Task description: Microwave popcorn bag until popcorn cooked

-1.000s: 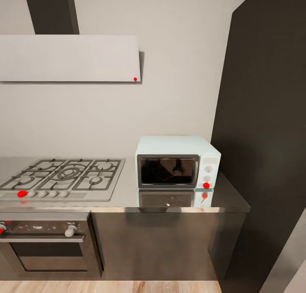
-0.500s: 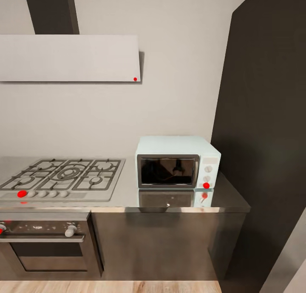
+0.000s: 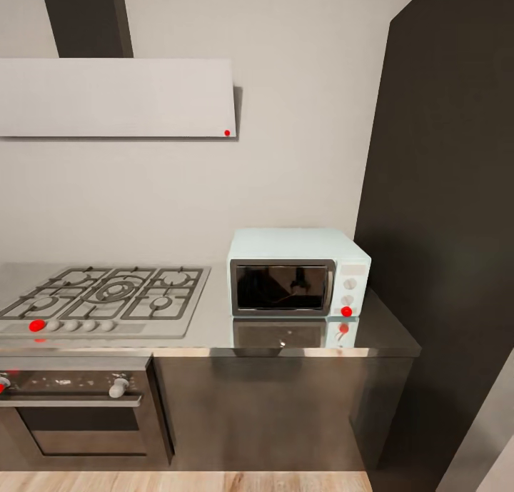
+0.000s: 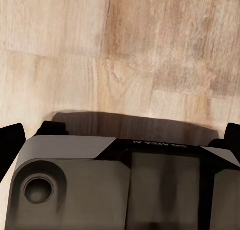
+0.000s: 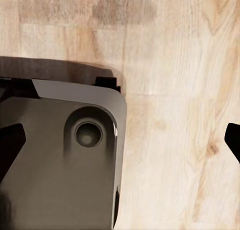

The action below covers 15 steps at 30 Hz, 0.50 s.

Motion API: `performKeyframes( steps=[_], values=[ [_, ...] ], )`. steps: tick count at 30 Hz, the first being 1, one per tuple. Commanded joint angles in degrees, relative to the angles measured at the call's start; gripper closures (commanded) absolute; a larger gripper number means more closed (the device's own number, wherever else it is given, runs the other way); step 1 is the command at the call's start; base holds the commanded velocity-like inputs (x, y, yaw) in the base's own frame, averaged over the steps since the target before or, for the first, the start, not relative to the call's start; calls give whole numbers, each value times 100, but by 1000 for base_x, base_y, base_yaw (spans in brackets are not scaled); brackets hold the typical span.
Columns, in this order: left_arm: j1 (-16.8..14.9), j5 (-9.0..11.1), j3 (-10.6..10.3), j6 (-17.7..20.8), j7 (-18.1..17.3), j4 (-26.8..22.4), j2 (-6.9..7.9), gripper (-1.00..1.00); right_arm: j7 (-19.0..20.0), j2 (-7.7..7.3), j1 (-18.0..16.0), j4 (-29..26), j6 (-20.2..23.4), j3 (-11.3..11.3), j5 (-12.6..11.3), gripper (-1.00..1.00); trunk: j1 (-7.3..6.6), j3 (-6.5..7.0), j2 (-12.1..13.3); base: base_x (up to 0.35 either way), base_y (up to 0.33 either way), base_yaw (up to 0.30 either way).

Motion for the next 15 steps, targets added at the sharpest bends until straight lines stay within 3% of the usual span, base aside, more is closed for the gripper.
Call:
performKeyframes(
  steps=[1,15],
  values=[
    [-6,60,-46,-24,-19,10,0,-100,15,-3,-8,17,-28,2,45,-100,0,-7,-5,0,0,0],
    [-6,60,-46,-24,-19,10,-9,-100,20,-8,-12,4,-25,12,82,-100,0,-7,-5,0,0,0]
  ],
)
